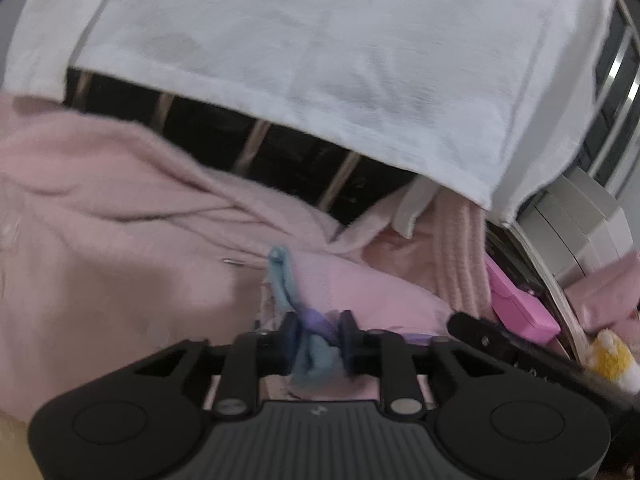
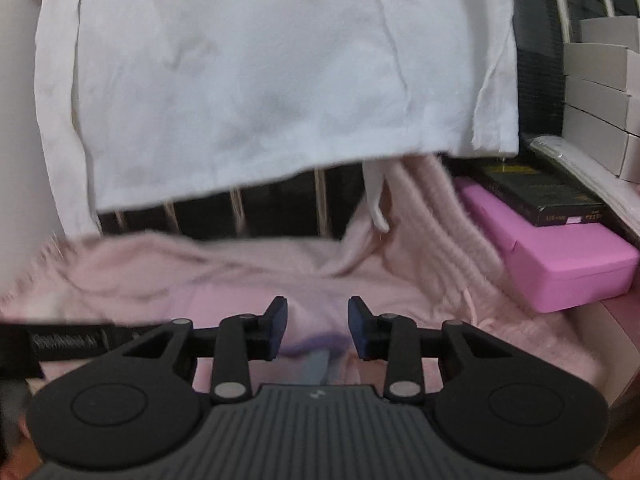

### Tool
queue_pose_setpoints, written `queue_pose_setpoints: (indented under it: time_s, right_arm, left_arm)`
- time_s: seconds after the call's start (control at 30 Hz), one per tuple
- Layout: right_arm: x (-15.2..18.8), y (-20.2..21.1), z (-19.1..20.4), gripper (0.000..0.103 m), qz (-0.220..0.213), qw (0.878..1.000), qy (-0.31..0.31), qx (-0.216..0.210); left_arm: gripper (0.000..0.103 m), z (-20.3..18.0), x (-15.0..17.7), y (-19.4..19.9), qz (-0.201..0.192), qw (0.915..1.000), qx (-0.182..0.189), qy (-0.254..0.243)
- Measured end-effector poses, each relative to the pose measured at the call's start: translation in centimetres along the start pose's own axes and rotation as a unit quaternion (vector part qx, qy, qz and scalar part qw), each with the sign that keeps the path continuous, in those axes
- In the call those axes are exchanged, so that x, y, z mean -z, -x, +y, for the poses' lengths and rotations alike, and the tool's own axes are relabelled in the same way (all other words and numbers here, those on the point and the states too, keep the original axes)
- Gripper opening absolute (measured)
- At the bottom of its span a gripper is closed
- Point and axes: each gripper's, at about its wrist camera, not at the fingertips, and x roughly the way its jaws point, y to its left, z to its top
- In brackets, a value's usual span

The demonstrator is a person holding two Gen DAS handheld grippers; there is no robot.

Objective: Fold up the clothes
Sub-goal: 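Lift the bundle with both grippers and carry it to the bed, then lower the bundle onto the folded clothes stack and open both grippers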

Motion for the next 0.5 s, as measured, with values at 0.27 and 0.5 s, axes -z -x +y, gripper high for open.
queue_pose_setpoints:
  time_s: [0.27, 0.5]
  right_arm:
    - [0.6, -1.3, -1.7, 0.033, 0.003, 0.999, -0.038, -0.029]
    - [-0.1, -1.0, 0.0, 0.011, 0.062, 0.998, 0.027, -0.008]
  left_arm:
    - [0.040, 0.9, -0.2, -0.6, 0.007, 0.9999, -0.002, 0.011]
    - [0.043, -0.1, -0.3, 0.4, -0.032, 0.9990, -0.018, -0.024]
